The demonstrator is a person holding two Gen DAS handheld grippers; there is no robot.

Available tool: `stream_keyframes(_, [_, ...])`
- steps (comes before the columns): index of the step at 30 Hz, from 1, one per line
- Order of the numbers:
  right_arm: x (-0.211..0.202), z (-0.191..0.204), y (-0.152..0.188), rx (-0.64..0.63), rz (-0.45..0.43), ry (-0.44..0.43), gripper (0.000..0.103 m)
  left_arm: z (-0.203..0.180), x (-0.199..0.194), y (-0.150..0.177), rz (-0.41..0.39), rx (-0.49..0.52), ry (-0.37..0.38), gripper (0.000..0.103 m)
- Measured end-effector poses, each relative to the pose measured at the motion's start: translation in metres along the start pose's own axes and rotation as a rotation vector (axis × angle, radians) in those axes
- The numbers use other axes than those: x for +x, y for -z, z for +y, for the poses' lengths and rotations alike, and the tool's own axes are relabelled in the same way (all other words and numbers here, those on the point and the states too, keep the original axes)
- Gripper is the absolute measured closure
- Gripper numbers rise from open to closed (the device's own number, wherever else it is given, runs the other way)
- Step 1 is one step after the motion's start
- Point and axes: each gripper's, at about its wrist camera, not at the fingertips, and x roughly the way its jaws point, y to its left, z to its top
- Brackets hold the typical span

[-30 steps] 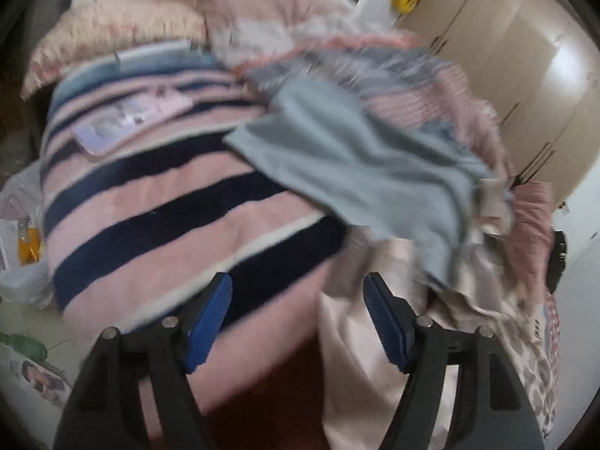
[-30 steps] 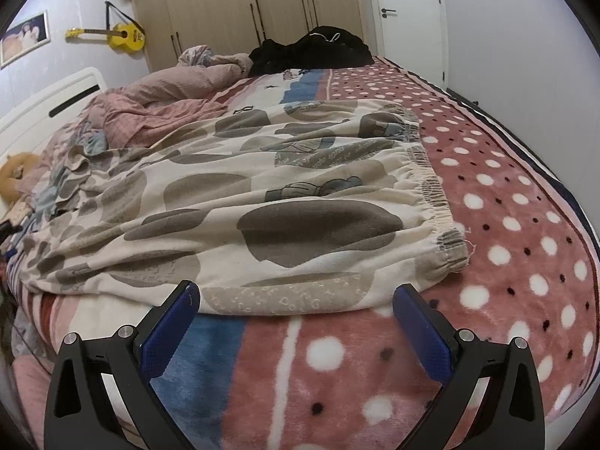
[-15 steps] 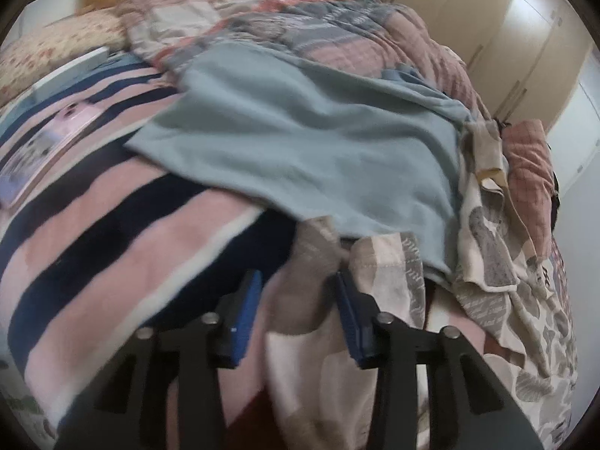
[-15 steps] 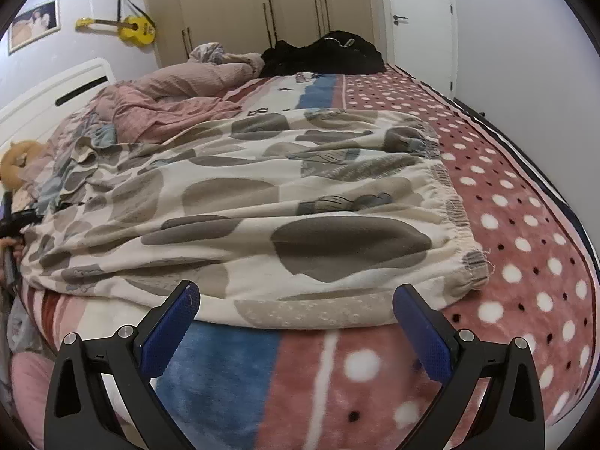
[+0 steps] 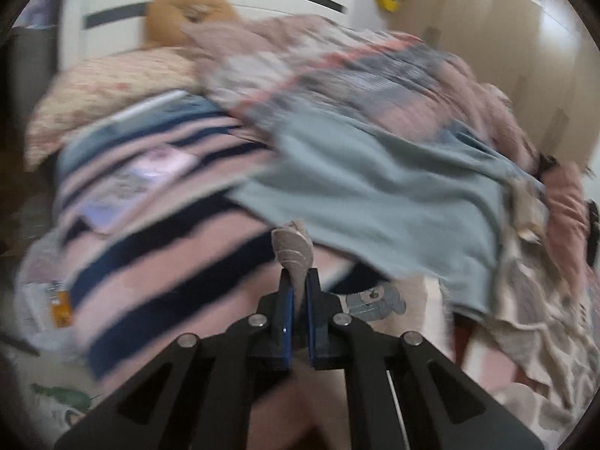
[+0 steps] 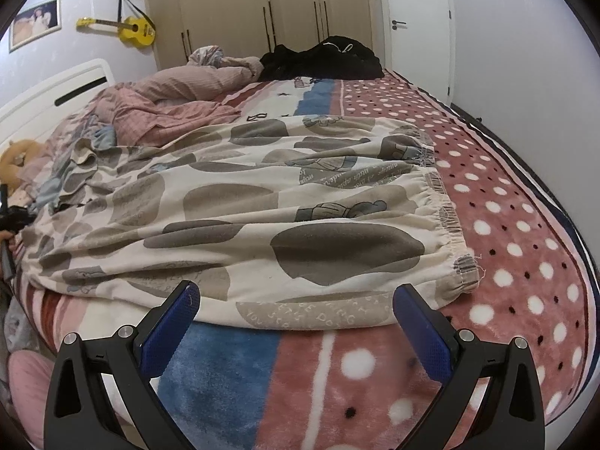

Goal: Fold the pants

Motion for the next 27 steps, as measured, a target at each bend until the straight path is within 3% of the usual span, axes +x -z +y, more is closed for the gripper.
stream_keyframes(5, [0.001, -0.001, -0.001, -0.003, 0.000, 0.006, 0.000, 0.038, 0.002, 0.007, 0.019, -0.076, -0.096, 0.099])
stream_keyframes(11, [-0.003, -0.009, 0.001, 0.009, -0.007, 0.004, 0.000, 0.057, 0.002, 0.036, 0.080, -0.106, -0.103, 0.096])
stream_keyframes(13, [-0.004, -0.012, 0.003, 0.013, -0.007, 0.004, 0.000, 0.062, -0.002, 0.038, 0.104, -0.138, -0.053, 0.084])
stream_keyframes(15, [-0.005, -0.014, 0.004, 0.011, -0.004, 0.006, 0.000, 0.065, -0.012, 0.042, 0.123, -0.158, 0.040, 0.051])
stream_keyframes(22, [-0.002, -0.019, 0.008, 0.031, 0.012, -0.017, 0.000, 0.041, -0.029, 0.068, 0.277, -0.100, 0.297, 0.039])
stream_keyframes(27, [0.004, -0.016, 0.016, 0.046, 0.040, -0.039, 0.000, 0.010, -0.036, 0.080, 0.328, -0.064, 0.431, 0.034])
